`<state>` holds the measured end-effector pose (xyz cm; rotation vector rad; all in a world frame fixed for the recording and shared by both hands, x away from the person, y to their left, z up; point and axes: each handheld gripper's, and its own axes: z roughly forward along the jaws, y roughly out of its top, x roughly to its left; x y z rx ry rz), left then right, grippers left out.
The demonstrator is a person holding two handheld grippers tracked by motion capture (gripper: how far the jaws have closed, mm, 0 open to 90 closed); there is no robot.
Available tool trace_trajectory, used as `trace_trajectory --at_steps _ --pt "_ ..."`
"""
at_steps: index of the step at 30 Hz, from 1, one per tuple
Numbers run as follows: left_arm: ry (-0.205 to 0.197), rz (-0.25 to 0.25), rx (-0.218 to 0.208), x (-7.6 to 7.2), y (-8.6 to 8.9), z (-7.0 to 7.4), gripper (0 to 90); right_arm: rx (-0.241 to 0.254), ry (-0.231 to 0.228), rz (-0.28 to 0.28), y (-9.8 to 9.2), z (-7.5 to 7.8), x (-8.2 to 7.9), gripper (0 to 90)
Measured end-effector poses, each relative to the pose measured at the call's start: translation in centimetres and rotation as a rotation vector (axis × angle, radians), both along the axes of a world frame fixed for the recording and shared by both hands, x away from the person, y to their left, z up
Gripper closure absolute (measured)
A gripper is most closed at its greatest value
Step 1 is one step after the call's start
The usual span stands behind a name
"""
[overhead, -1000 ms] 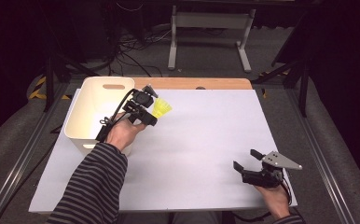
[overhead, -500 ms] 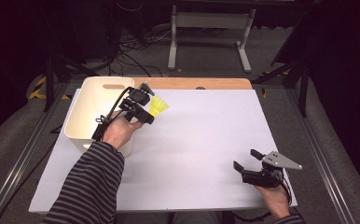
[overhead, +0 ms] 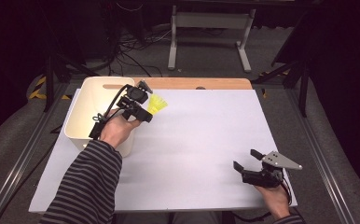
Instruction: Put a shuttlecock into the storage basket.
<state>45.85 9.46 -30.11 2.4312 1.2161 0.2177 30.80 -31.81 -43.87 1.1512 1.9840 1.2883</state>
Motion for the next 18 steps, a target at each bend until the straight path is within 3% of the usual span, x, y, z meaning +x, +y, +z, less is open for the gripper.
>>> trace_trajectory --at_steps 18 --pt "-0.016 0.014 -0.003 -0.1 1.0 0.9 65.0 -0.002 0.000 -0.001 0.0 0.0 0.0 14.5"
